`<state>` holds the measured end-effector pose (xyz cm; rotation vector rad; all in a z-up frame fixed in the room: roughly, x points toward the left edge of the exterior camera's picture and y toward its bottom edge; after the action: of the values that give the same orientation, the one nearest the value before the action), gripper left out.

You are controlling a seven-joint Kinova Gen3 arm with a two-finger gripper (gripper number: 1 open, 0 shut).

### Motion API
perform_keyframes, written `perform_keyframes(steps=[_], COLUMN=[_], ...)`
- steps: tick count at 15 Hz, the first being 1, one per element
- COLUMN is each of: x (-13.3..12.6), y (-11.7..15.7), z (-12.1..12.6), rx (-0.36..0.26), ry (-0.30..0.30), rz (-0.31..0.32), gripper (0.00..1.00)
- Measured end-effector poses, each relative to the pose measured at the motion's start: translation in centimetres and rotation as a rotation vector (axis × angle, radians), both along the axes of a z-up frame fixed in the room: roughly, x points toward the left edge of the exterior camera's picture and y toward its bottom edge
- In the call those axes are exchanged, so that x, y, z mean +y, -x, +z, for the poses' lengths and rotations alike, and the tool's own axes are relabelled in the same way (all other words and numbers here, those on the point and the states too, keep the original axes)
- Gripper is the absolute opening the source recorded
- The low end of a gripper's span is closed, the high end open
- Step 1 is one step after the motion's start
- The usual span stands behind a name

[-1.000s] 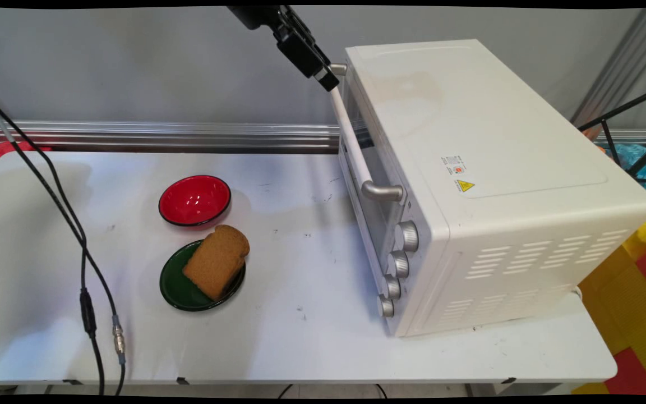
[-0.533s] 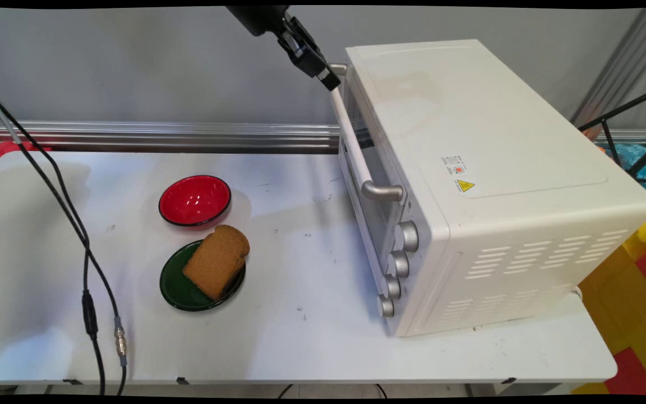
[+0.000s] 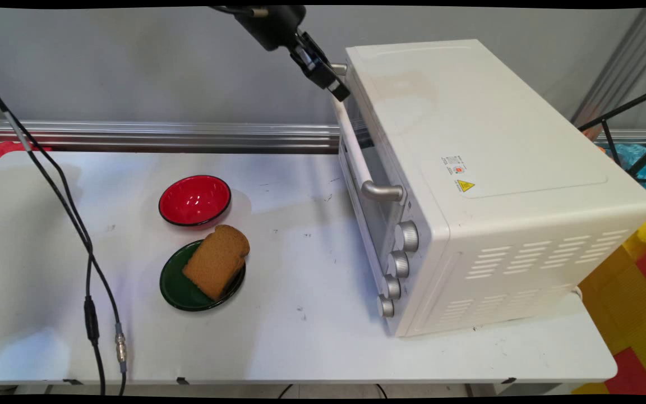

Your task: Open the oven

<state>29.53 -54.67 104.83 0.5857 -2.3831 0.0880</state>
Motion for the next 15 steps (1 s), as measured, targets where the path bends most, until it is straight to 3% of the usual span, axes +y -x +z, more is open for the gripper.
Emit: perform_keyframes(steps=[15], x=[-2.0], y=[1.2], z=[-3.9], rx=[0.023], ry=[0.005], rz=[-0.006], gripper=[0.0])
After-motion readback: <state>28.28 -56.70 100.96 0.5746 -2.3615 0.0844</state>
